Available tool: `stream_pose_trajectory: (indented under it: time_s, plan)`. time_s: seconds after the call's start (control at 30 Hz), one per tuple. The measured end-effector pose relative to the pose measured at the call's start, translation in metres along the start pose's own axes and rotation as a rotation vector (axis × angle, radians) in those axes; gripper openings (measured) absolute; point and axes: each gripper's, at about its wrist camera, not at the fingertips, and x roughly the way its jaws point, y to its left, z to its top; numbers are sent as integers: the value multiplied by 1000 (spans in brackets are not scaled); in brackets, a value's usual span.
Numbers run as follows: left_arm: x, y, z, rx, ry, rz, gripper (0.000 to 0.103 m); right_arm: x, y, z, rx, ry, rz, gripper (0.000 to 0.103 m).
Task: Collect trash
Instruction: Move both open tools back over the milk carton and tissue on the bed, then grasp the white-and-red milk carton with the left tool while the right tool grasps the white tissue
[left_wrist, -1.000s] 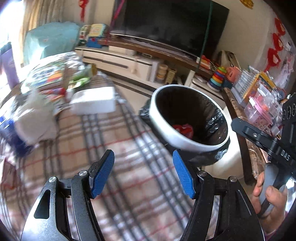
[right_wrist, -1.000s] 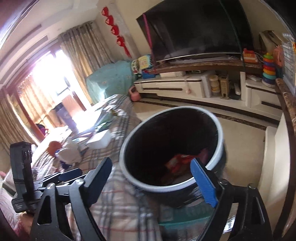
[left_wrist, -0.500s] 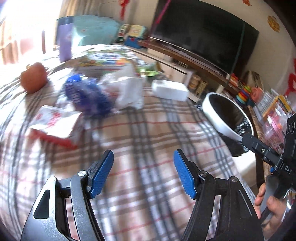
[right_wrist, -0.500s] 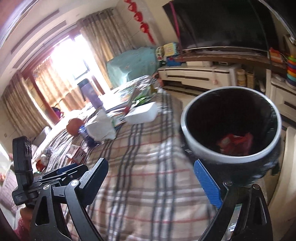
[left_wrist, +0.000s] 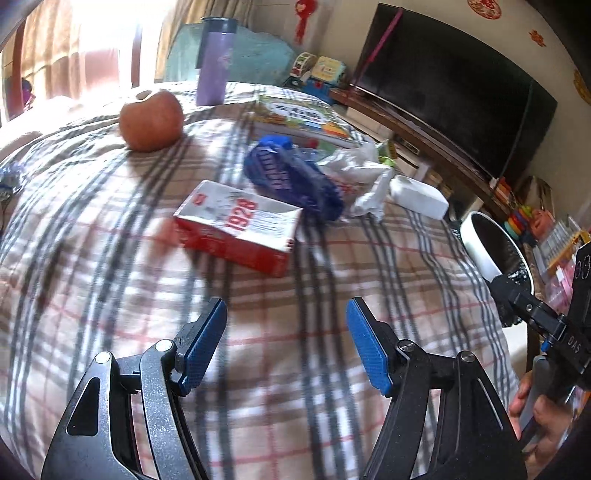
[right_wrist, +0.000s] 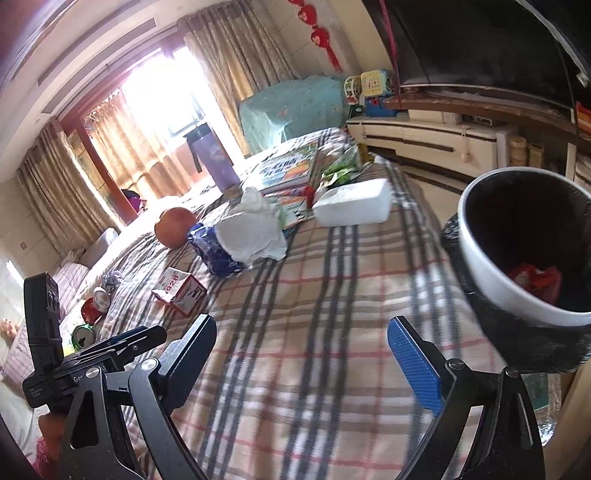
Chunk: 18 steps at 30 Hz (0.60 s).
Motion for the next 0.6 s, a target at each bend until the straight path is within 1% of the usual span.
stream_pose_trajectory:
  time_s: [0.1, 0.33, 0.4, 0.6]
  plan:
    - [0, 8, 0, -8, 5, 11, 72, 10, 7, -1, -8, 16, 7, 95]
    - [3, 22, 4, -24, 10, 33, 74, 26, 19, 5, -11, 32, 35, 95]
    - [4, 23, 8, -21, 10, 37, 78, 30, 23, 9, -18, 31, 42, 95]
    - [11, 24, 20, 1, 7, 48, 86, 45, 33, 22, -29, 26, 66, 95]
